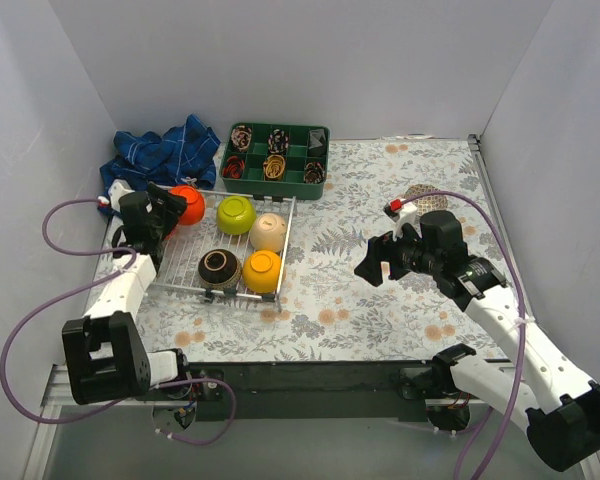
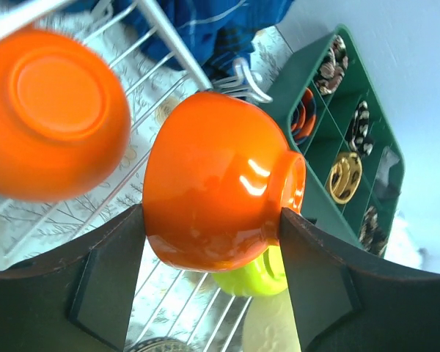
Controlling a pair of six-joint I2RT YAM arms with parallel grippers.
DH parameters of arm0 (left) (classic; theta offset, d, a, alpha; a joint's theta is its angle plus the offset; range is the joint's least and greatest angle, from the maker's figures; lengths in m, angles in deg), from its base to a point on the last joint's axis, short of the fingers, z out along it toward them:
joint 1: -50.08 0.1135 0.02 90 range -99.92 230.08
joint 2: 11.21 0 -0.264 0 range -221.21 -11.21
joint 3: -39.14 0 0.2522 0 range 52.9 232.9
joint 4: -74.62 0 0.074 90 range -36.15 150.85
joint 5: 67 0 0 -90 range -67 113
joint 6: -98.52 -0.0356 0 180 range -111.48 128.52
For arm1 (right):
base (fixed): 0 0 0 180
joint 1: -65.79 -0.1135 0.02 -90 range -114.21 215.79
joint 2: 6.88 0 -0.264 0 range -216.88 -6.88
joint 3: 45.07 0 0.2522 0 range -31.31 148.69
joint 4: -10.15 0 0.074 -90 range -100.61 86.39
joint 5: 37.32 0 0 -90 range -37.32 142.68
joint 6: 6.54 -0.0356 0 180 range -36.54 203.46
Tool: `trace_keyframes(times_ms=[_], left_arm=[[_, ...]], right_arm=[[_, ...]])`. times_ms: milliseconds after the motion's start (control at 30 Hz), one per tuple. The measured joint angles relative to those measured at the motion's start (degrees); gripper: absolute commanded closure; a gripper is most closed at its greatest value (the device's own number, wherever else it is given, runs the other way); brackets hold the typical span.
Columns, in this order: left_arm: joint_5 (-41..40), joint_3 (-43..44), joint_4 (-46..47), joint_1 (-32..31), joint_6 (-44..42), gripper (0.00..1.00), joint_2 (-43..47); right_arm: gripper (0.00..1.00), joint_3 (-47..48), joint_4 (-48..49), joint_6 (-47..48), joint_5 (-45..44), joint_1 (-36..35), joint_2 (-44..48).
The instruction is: Unload the bowls from the dish rack
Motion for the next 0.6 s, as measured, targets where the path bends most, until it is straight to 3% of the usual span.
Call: trace_keyframes(times_ms=[233, 600], left_arm=[[1.4, 6.1, -4.5, -5.8, -18.0, 0.80, 4.5], [2.6, 11.3, -10.7, -34.4, -53.1, 0.80, 9.9]], right_arm=[[0.09, 6.1, -3.9, 0.6, 0.7, 0.0, -1.5], [0.08, 22.2, -7.4, 1.7, 8.5, 0.0, -13.3]])
